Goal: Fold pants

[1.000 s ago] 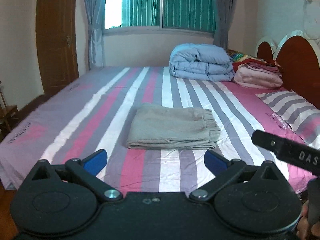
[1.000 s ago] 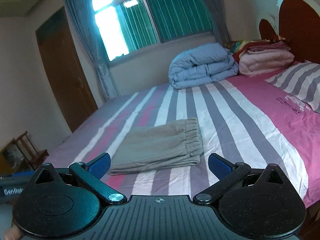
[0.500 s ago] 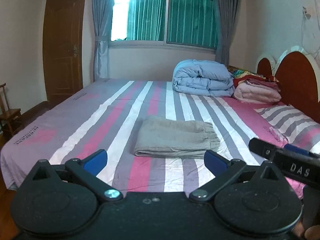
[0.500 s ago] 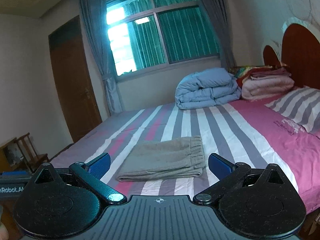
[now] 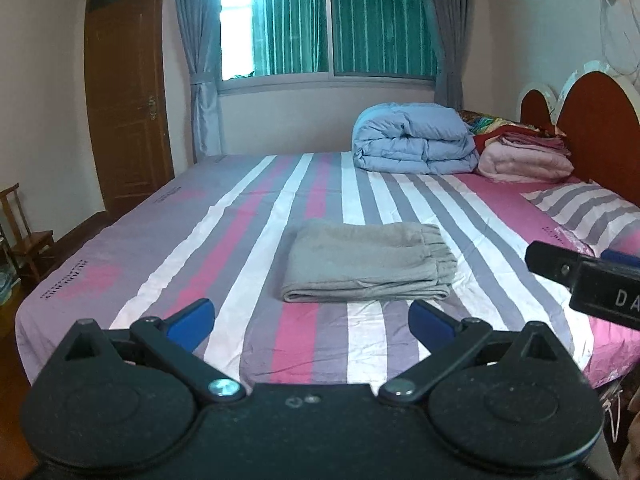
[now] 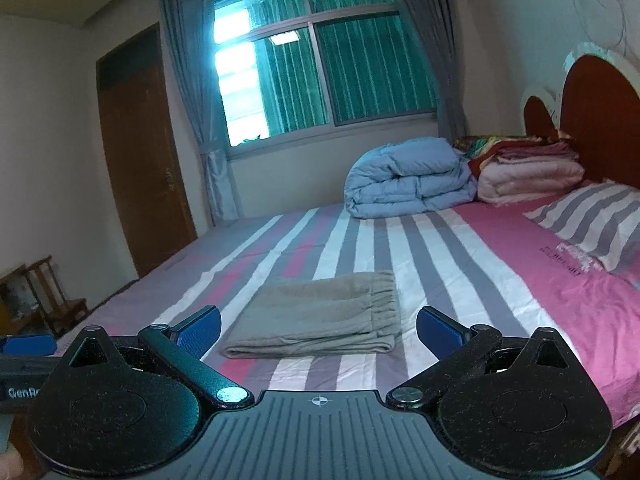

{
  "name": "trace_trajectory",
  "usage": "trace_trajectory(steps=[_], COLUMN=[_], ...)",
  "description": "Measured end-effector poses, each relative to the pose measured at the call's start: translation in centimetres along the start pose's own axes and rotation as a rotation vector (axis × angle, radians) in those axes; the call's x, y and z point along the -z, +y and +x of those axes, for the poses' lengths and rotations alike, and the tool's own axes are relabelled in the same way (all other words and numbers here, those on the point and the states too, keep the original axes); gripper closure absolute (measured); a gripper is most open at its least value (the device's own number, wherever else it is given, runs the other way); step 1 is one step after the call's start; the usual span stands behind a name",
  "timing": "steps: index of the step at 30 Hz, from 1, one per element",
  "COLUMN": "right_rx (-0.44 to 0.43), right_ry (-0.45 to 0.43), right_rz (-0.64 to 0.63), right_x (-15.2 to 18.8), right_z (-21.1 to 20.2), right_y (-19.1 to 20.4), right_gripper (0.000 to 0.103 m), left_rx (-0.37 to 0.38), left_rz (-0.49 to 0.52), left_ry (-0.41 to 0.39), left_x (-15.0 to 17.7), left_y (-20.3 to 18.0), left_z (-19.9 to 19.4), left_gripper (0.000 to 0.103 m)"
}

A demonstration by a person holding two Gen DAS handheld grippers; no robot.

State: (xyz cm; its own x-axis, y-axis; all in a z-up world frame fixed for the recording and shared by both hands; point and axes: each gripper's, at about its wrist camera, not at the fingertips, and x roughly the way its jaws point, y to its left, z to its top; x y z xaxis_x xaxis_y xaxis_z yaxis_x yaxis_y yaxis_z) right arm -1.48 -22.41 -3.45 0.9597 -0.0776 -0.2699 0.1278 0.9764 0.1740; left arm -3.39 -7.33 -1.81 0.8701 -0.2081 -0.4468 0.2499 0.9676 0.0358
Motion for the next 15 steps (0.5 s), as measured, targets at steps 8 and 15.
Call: trace_trajectory(steps=[8, 15], right_rx=[0.011, 0.01], right_ry=[-0.012, -0.015], right_rz=[-0.067, -0.054], right_x=[0.35, 0.18], right_z=[-0.01, 0.13], right_y=[0.78, -0.01], right_gripper=[0.0, 0.0], left_rx=[0.007, 0.017], left_rz=[-0.017, -0.014], left_ry=[0.013, 0.022], left_x=[0.11, 0.01], left_y=[0.43, 0.49], left_z=[0.24, 0.47], left_gripper=[0.006, 0.006])
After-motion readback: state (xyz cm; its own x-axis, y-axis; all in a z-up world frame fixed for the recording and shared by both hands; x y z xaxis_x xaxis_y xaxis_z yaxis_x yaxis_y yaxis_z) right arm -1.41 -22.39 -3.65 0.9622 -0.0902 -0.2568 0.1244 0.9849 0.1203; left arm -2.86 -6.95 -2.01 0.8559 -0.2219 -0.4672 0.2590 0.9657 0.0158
